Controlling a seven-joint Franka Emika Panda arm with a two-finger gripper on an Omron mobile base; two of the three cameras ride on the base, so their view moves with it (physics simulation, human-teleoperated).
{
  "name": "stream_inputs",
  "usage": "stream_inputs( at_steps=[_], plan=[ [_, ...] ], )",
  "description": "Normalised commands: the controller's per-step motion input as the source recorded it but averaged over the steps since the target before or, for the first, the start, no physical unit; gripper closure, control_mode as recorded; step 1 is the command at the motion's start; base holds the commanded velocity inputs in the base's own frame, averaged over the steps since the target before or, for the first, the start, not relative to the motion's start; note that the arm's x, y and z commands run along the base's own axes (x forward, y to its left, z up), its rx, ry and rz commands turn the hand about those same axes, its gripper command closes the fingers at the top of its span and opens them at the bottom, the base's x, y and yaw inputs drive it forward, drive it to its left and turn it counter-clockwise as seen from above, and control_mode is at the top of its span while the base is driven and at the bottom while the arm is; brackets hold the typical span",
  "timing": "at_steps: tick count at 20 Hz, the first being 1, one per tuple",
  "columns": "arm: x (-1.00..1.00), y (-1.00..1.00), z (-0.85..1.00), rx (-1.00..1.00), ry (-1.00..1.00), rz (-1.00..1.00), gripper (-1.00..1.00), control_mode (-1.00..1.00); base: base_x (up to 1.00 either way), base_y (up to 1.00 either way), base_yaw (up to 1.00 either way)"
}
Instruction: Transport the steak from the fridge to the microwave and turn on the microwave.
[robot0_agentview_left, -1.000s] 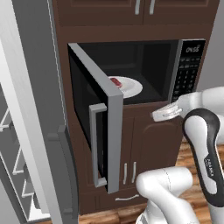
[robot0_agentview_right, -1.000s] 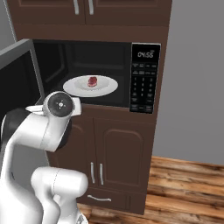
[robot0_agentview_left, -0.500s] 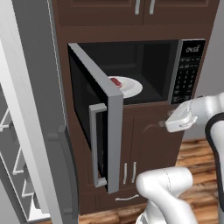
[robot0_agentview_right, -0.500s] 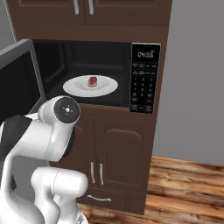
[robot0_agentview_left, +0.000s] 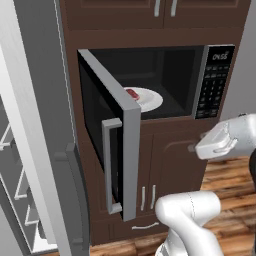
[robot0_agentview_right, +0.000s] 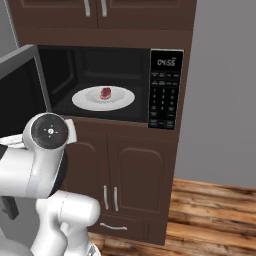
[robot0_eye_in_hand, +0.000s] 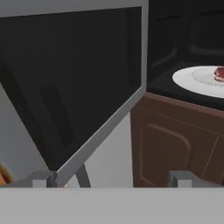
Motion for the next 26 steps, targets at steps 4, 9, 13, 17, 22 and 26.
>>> stream_inputs(
  at_steps=[4, 9, 13, 17, 22, 26],
  plan=[
    [-0.62, 0.01, 0.08, 0.07, -0.04, 0.00, -1.00, -1.00, 0.00, 0.00, 0.00],
    [-0.52, 0.12, 0.00, 0.05, -0.02, 0.00, -1.00, -1.00, 0.00, 0.00, 0.00],
    [-0.51, 0.12, 0.00, 0.07, -0.08, 0.00, -1.00, -1.00, 0.00, 0.00, 0.00],
    [-0.49, 0.10, 0.00, 0.07, -0.10, 0.00, -1.00, -1.00, 0.00, 0.00, 0.00],
    [-0.42, 0.13, 0.00, 0.08, -0.10, 0.01, -1.00, -1.00, 0.00, 0.00, 0.00],
    [-0.44, 0.16, 0.00, 0.06, -0.21, 0.09, -1.00, -1.00, 0.00, 0.00, 0.00]
  ],
)
